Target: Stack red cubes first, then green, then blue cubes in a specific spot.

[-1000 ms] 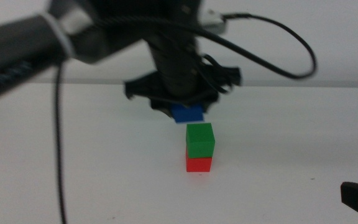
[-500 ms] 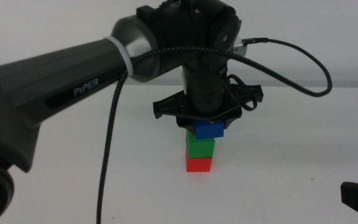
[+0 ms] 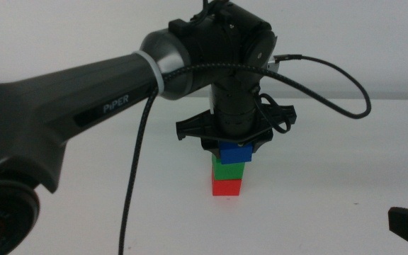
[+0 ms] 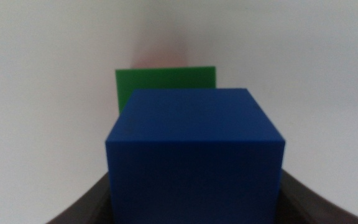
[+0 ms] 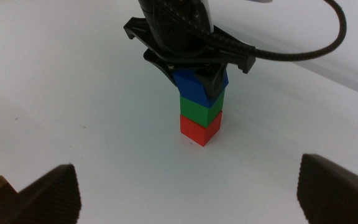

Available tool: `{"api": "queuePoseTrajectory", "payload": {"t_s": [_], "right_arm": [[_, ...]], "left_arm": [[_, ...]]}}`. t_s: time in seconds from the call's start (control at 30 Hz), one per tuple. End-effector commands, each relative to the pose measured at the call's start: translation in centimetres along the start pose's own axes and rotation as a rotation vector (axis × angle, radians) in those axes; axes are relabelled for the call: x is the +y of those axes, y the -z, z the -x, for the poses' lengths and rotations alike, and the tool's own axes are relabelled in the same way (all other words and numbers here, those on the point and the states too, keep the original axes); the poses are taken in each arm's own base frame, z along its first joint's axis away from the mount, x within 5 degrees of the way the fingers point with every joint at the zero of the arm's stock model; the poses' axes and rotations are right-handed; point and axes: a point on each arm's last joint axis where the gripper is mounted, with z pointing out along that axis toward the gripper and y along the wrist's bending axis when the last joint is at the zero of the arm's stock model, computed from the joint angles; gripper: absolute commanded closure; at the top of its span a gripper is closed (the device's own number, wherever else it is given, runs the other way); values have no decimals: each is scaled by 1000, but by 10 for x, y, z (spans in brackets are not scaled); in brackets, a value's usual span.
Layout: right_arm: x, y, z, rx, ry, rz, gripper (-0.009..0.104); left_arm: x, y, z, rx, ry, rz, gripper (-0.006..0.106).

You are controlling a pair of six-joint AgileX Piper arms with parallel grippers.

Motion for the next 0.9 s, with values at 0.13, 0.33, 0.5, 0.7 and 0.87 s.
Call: {"api": "queuePoseTrajectory", "payload": {"t_s": [0.13,0.33,0.5,0.7,0.87], "right_arm": [[-1,1,1,-14,-1,-6,2],[-1,1,1,-14,-1,-6,2],[-1,1,1,-14,-1,-6,2],[-1,1,1,-14,-1,-6,2],[-1,1,1,-14,-1,-6,2]], "left_arm": [[8,-6,-1,44,4,96,102],[8,-16,0,55,-24,115,102],[8,-20,0,63,-36,122,98],[8,-20,0,59,-58,125,79],[8,-20,1,55,-88,129,46]]}}
